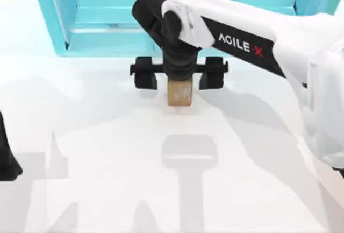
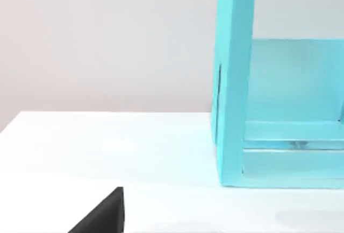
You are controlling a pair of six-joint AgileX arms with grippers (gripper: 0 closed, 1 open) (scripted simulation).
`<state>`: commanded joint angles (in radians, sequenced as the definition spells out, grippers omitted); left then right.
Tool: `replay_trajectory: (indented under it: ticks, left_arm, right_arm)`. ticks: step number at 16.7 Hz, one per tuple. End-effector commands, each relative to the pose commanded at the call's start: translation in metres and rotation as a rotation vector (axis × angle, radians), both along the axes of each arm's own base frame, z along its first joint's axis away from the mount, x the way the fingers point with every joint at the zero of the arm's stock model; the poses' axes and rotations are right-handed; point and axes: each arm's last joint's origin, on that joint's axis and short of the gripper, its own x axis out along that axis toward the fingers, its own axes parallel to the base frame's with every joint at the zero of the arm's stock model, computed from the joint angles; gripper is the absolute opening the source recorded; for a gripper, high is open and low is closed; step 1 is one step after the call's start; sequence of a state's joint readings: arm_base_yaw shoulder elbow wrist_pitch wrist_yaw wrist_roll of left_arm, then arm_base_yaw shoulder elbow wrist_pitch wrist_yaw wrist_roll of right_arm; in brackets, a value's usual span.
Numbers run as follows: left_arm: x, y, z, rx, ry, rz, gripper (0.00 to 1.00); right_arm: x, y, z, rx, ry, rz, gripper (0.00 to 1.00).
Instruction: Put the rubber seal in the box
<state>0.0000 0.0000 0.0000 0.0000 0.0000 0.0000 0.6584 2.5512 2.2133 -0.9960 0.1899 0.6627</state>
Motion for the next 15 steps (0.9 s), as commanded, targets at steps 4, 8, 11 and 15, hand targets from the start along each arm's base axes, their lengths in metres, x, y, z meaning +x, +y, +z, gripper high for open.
replay_trajectory:
  ticks: [4,8,11,15]
  left_arm:
    - [0.0,0.0,0.0,0.0,0.0,0.0,1.0]
    - [0.0,0.0,0.0,0.0,0.0,0.0,1.0]
    - [0.0,0.0,0.0,0.0,0.0,0.0,1.0]
    - [0.0,0.0,0.0,0.0,0.0,0.0,1.0]
  right_arm:
    - [0.0,0.0,0.0,0.0,0.0,0.0,0.47]
    - [0.0,0.0,0.0,0.0,0.0,0.0,0.17]
    - [0.0,0.0,0.0,0.0,0.0,0.0,0.0]
    - [0.0,0.0,0.0,0.0,0.0,0.0,0.0]
